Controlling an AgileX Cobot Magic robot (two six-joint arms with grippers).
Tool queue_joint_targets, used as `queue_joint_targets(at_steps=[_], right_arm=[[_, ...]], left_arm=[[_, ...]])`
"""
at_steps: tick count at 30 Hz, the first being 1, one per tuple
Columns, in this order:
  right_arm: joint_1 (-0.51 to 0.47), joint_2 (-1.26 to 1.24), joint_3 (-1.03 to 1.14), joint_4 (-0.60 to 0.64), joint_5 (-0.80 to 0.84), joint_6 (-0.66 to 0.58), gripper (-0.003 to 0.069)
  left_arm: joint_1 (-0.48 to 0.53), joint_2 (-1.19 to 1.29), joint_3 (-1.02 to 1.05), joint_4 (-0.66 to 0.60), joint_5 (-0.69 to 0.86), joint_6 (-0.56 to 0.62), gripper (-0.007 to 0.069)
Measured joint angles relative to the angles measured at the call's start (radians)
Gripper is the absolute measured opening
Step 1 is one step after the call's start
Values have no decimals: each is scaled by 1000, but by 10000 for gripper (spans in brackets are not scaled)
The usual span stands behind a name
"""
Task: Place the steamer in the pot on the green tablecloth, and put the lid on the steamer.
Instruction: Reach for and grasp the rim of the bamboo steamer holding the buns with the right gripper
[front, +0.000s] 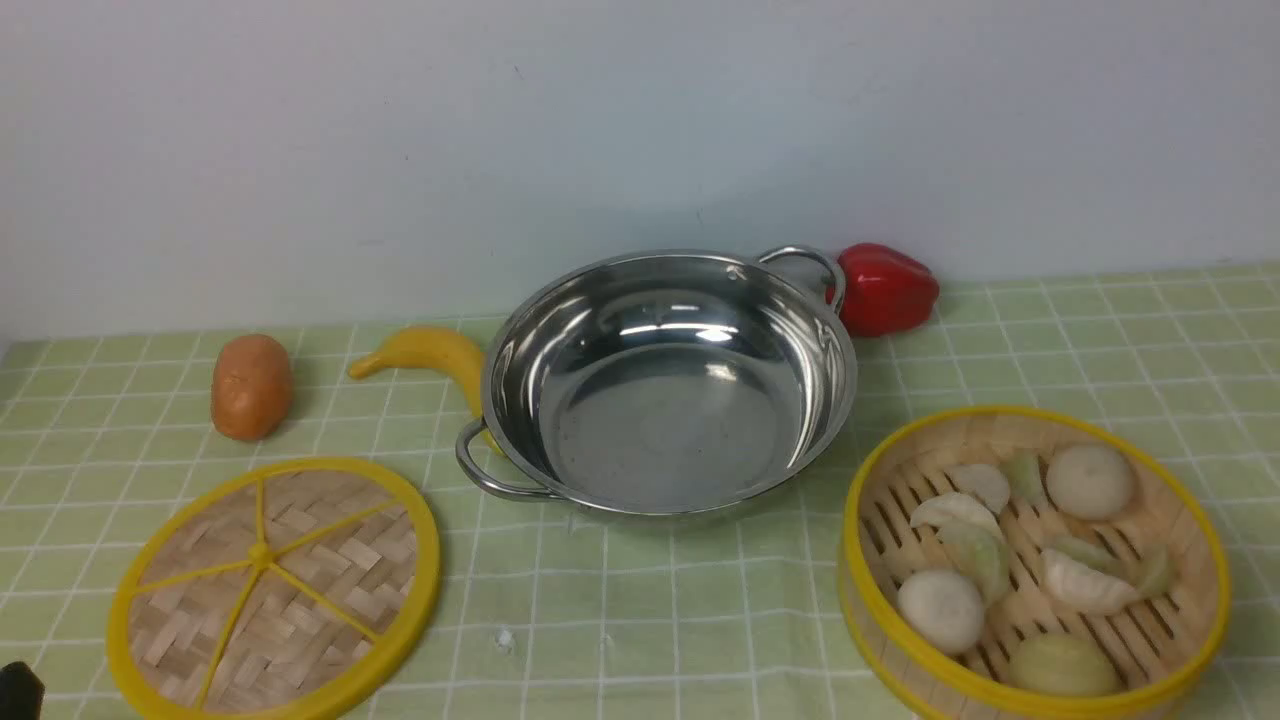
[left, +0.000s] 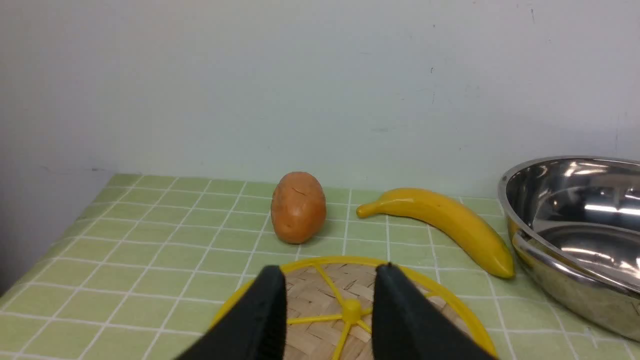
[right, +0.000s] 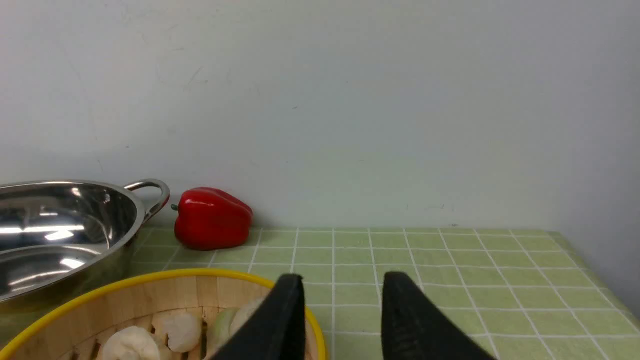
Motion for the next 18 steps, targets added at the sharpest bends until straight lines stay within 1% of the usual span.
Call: queue_joint_targets(at_steps=[18], right_arm=[[0,0,0,-9,0,0,243]], left_arm=[[0,0,0,0,0,0,243]])
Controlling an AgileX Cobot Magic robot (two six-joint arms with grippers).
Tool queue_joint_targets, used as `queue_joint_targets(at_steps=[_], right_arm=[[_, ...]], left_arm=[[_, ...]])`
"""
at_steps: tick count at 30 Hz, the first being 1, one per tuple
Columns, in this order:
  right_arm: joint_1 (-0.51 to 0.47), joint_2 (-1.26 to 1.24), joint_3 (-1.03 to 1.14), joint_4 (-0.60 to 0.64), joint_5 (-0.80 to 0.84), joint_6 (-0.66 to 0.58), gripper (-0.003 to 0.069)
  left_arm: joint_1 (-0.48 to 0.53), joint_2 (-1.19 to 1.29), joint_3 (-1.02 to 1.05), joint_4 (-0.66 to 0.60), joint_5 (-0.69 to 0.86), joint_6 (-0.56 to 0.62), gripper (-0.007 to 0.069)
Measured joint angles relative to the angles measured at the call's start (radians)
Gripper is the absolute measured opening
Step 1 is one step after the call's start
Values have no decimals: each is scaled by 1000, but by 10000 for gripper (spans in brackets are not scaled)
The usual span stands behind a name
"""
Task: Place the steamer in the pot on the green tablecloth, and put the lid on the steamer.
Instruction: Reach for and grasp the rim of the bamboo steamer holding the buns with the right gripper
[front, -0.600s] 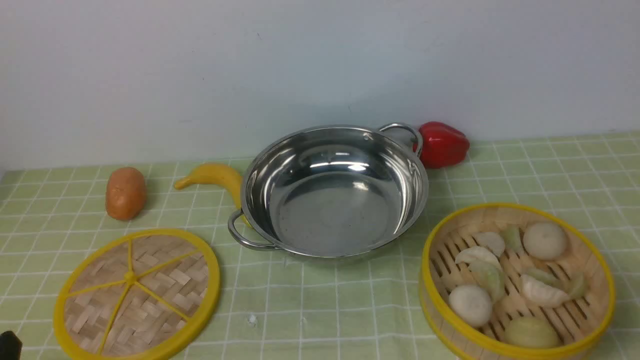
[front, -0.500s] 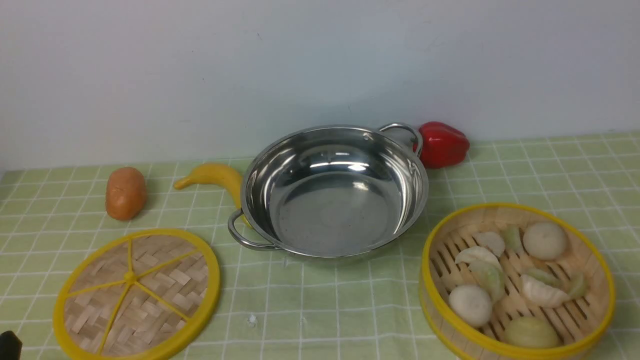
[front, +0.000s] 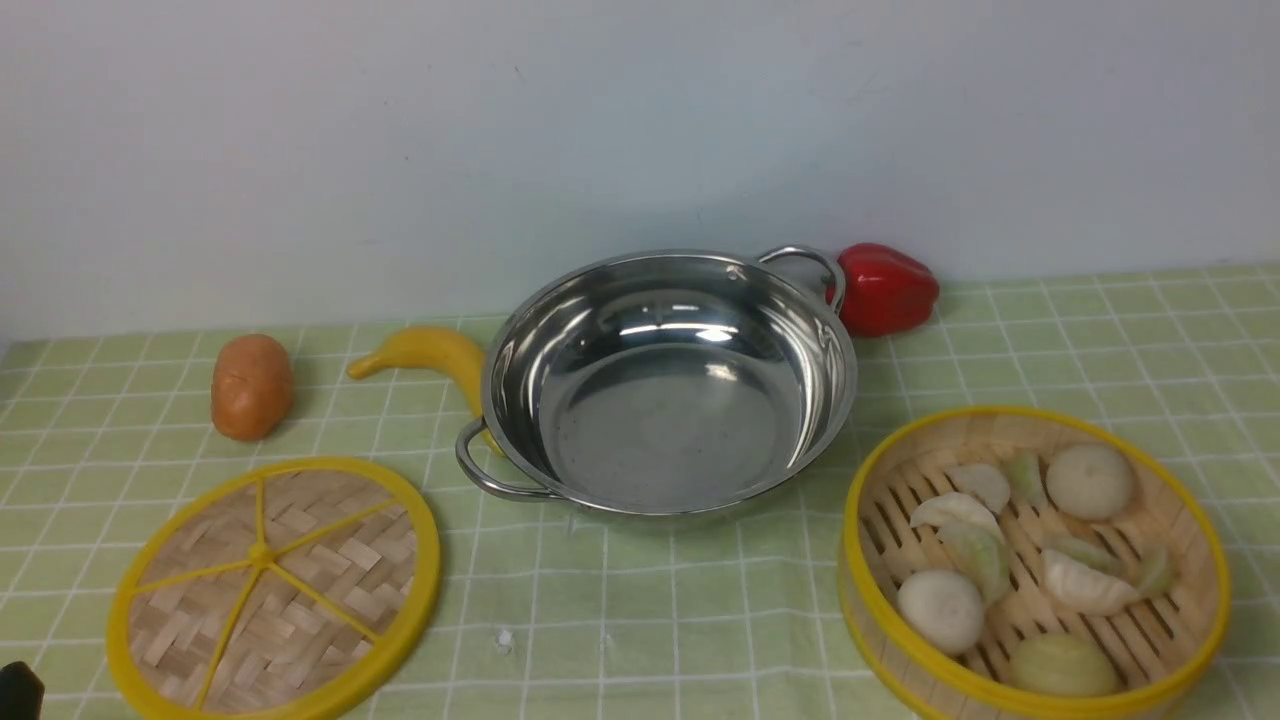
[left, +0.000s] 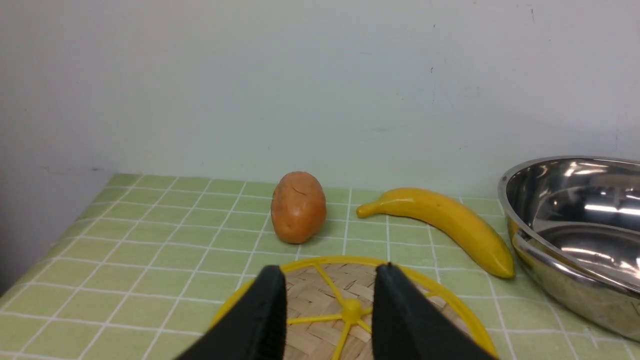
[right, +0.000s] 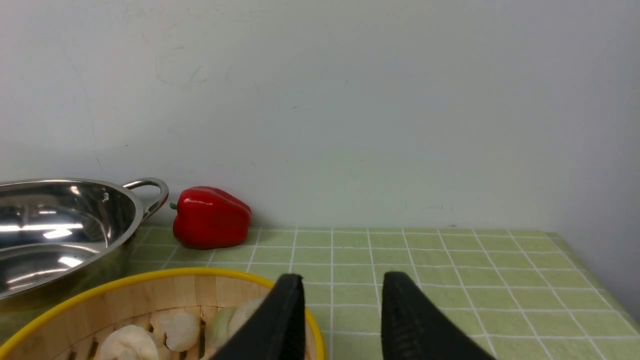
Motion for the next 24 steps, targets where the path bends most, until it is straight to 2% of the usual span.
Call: queue_joint_targets(at_steps=[5,7,13,15,22,24], right_arm=[[0,0,0,9,-15,7,243],[0,0,0,67,-82,56,243],[0,0,0,362,-432,328,243],[0,0,0,408,-503,368,243],[0,0,0,450,-659,462,243],[0,0,0,438,-737,559,243]], left_arm=[[0,0,0,-4,-10,-9,243],[0,0,0,-37,-56,-48,243],[0,0,0,-177,-342,-280,243],[0,0,0,-178,-406,-301,243],[0,0,0,-170,-650,-340,243],[0,0,0,-169,-817,-343,243]])
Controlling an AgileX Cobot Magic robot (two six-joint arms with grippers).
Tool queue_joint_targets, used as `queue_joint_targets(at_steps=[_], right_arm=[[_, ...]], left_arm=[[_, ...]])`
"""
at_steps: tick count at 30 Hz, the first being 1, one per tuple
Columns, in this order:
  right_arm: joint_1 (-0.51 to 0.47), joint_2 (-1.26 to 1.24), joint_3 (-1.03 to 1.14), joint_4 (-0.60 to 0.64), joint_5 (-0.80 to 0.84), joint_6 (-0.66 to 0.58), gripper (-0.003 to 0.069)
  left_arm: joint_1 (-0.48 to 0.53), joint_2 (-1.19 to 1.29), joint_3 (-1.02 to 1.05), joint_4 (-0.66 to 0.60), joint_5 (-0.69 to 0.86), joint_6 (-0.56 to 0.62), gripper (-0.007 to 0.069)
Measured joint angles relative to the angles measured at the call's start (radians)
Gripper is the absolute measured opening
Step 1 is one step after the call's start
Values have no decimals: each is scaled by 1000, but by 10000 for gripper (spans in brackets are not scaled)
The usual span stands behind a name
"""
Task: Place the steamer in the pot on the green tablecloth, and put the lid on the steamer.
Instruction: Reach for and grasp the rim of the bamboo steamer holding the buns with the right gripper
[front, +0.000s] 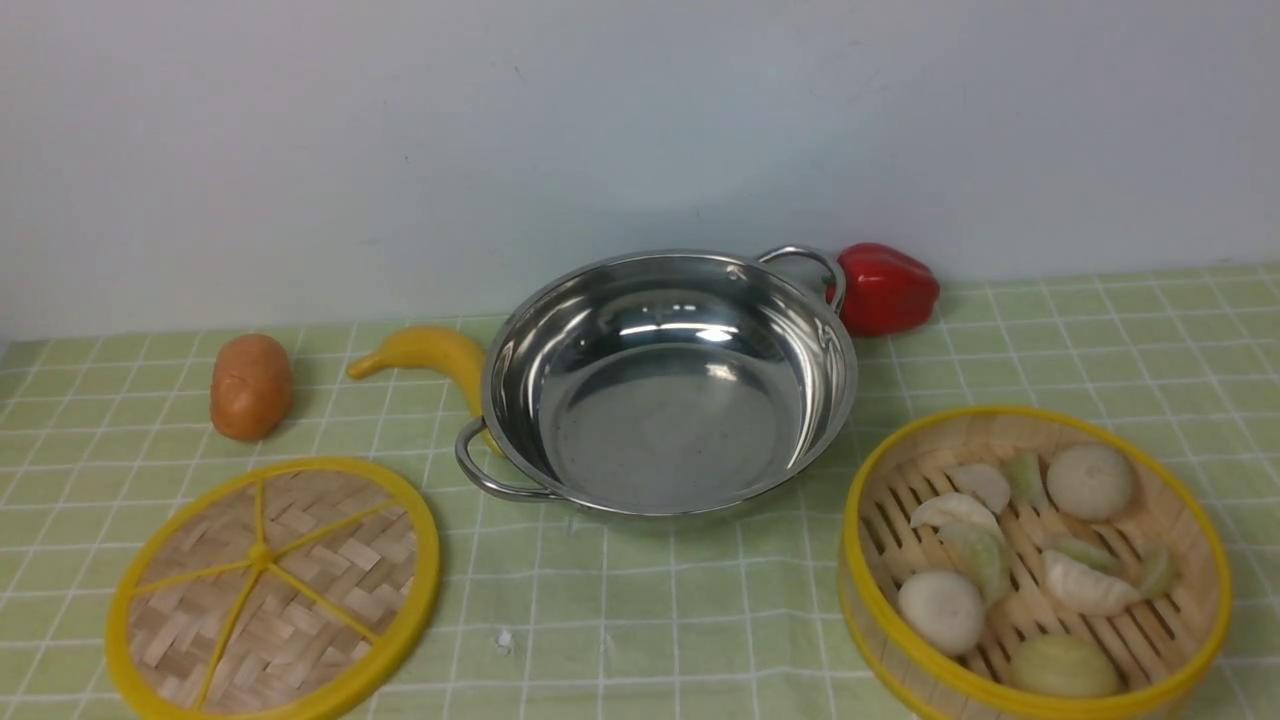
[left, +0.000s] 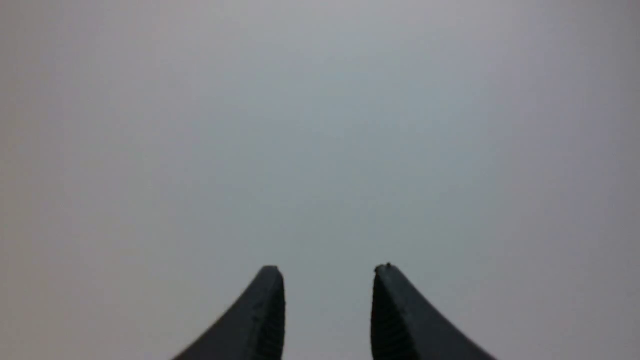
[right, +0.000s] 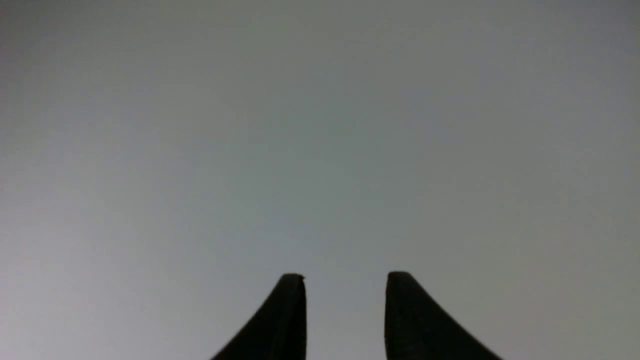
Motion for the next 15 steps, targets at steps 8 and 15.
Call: queue_joint_targets(at_steps=[8,15], right_arm=[[0,178,-370,-339,6,-139,243],[0,543,-770,-528,774,-273,243]], left_arm=[[0,34,-308,-41,181,201,243],[0,321,-540,-42,859,363,243]])
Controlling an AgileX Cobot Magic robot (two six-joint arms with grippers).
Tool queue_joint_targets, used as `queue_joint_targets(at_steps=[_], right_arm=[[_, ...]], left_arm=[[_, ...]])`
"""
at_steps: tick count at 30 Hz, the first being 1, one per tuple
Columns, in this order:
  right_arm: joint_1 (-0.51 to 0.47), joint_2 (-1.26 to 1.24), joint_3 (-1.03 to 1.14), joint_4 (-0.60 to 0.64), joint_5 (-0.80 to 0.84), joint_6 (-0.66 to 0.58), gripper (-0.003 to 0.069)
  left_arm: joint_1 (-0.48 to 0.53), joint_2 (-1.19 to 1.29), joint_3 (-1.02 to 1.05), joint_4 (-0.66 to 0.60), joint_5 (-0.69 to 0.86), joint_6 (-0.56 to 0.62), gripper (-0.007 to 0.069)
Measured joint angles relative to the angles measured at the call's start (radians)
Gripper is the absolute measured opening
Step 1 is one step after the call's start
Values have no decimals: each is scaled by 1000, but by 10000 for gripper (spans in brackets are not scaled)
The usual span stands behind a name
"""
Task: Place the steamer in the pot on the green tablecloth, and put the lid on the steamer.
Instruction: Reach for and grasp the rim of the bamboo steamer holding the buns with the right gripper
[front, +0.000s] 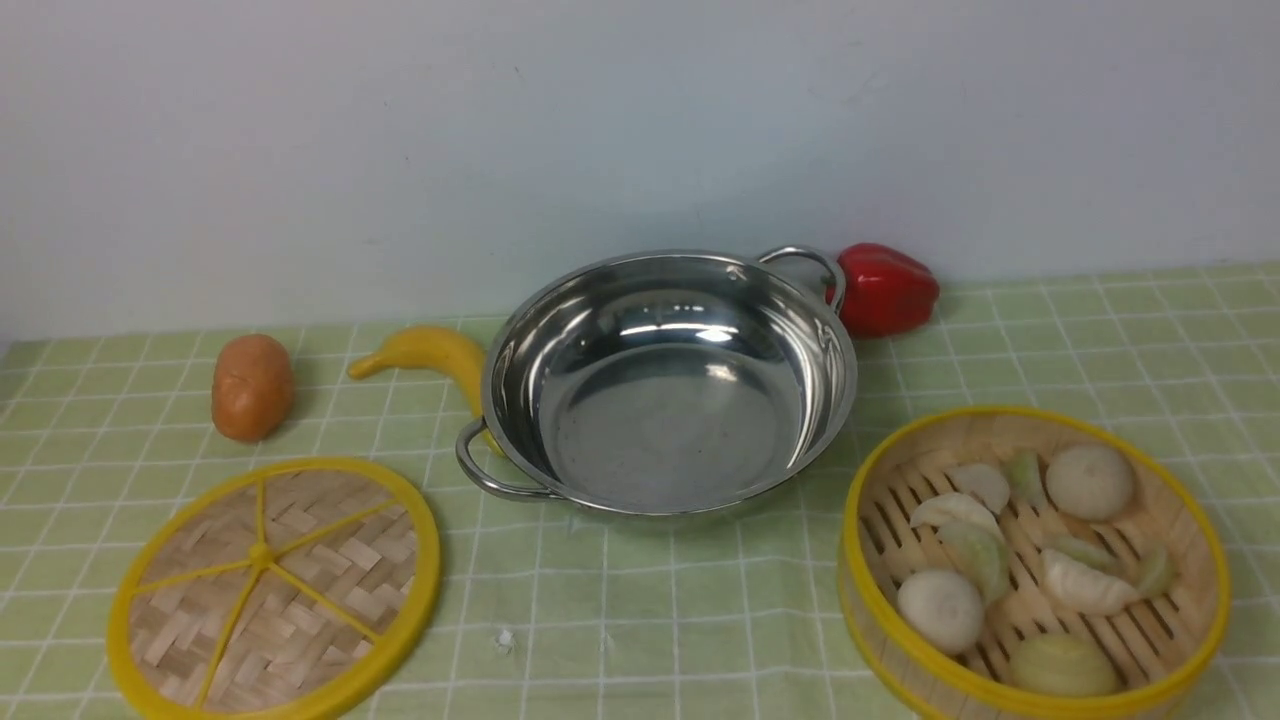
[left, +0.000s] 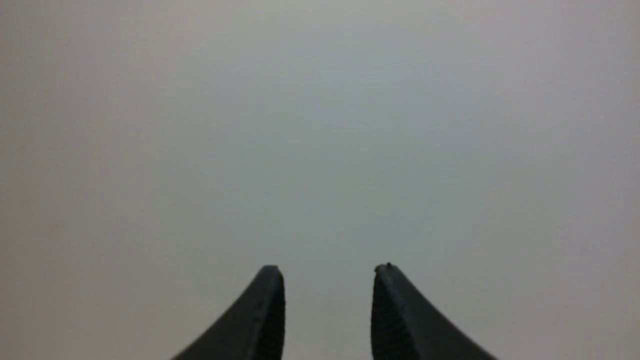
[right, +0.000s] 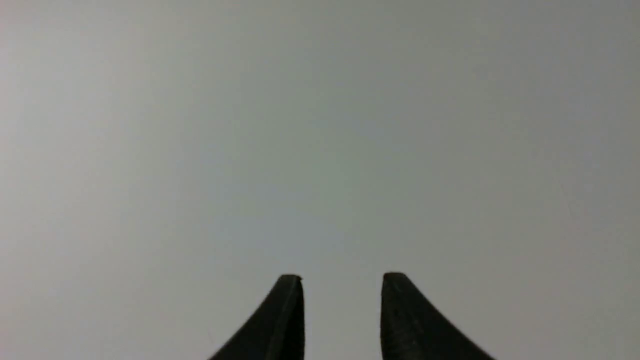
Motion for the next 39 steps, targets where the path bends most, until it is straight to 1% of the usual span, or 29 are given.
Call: queue_joint_targets(at_steps=[1,3,4,6,8,9,10,11,14,17,21,25,32,36,39], right_arm=[[0,56,-52,-2,123,-2,243],[0,248,-157,-5,485,-25,243],[0,261,-170,-5,505,-27,243],[0,361,-202,3,637,-57,243],[0,496,-222,42,728,-126,243],[0,539,-225,65,748,-154,243],[0,592,-226,99,760,-193,243],[0,602,-226,107,760,-201,243],[0,771,-227,236,761,-335,243],[0,881,-227,285,742,-392,243],[0,989,-227,286,695,-409,243],[0,1046,-227,263,658,-411,243],[0,1105,-228,244,600,-397,243],[0,1154,-228,204,566,-386,243],[0,1188,-228,192,526,-357,219]], left_arm=[[0,57,-18,0,94,9,243],[0,197,-46,-3,290,16,243],[0,207,-48,-3,290,17,243],[0,295,-54,-4,369,18,243],[0,393,-56,-5,438,22,243],[0,427,-57,-5,456,25,243],[0,467,-57,-5,477,31,243],[0,483,-57,-5,484,34,243],[0,598,-58,-6,525,69,243],[0,672,-58,-13,539,114,243],[0,726,-58,-43,543,166,243],[0,736,-58,-60,543,190,243],[0,736,-59,-64,543,195,243],[0,736,-59,-64,542,196,243],[0,736,-59,-64,542,196,243]])
